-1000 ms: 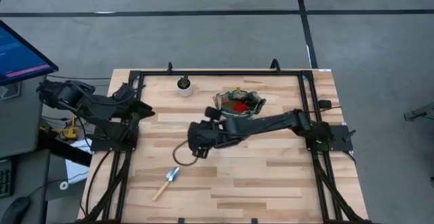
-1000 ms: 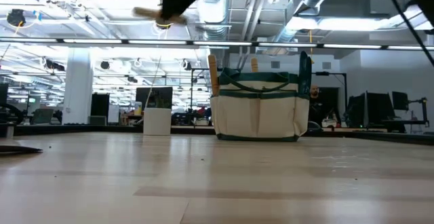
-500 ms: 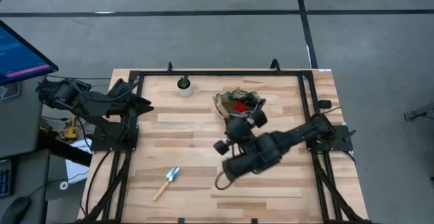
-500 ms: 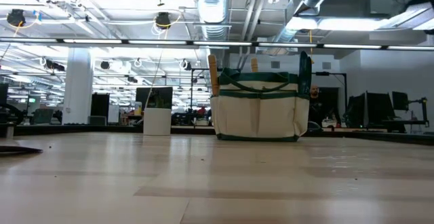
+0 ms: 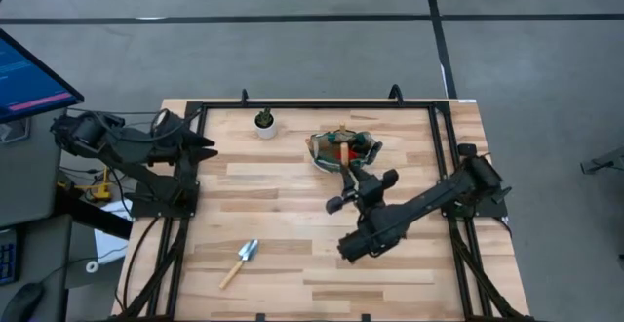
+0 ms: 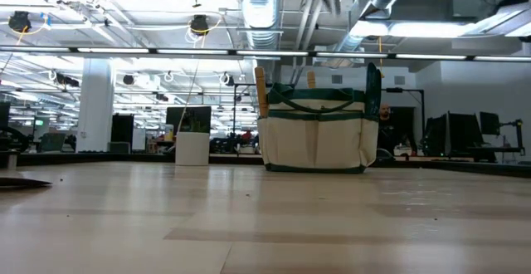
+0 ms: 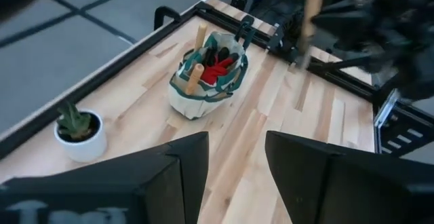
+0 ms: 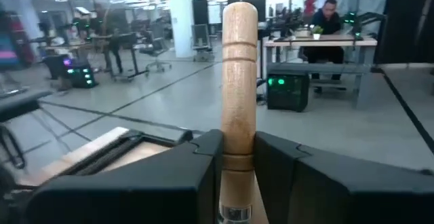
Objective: Pick & Place Garden tools in Gardening bag
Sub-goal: Put the brown trowel into the gardening bag
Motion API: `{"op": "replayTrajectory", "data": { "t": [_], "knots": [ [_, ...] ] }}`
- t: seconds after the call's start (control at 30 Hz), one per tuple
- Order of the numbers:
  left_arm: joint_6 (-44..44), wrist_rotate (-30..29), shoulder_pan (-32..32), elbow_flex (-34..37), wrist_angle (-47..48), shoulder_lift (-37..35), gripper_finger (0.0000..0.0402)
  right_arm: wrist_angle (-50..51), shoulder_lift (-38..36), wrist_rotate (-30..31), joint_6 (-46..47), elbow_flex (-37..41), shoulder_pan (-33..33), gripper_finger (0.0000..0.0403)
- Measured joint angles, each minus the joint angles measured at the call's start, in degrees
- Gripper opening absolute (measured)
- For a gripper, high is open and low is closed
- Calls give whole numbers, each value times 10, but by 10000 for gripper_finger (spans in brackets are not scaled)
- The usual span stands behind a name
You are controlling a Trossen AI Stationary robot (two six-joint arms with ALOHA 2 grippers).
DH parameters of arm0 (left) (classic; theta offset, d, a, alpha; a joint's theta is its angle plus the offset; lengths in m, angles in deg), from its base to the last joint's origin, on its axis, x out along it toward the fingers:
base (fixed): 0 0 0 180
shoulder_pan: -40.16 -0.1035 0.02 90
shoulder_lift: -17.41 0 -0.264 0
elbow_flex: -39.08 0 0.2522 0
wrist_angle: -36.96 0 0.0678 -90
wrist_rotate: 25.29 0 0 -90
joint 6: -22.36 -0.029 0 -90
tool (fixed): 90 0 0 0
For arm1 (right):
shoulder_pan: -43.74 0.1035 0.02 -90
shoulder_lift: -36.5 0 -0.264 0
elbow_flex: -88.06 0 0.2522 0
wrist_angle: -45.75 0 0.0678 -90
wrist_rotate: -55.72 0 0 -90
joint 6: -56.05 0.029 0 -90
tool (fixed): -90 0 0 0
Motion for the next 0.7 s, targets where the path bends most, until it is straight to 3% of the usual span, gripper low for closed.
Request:
{"op": "replayTrajectory", "data": {
  "t": [0.33,0.7],
  "knots": [
    [-86,-11,0,0,-2,-36,136,-115,10,6,47,165,-75,52],
    [-119,-75,0,0,-2,-53,136,-103,11,7,43,202,-122,52]
  ]
}}
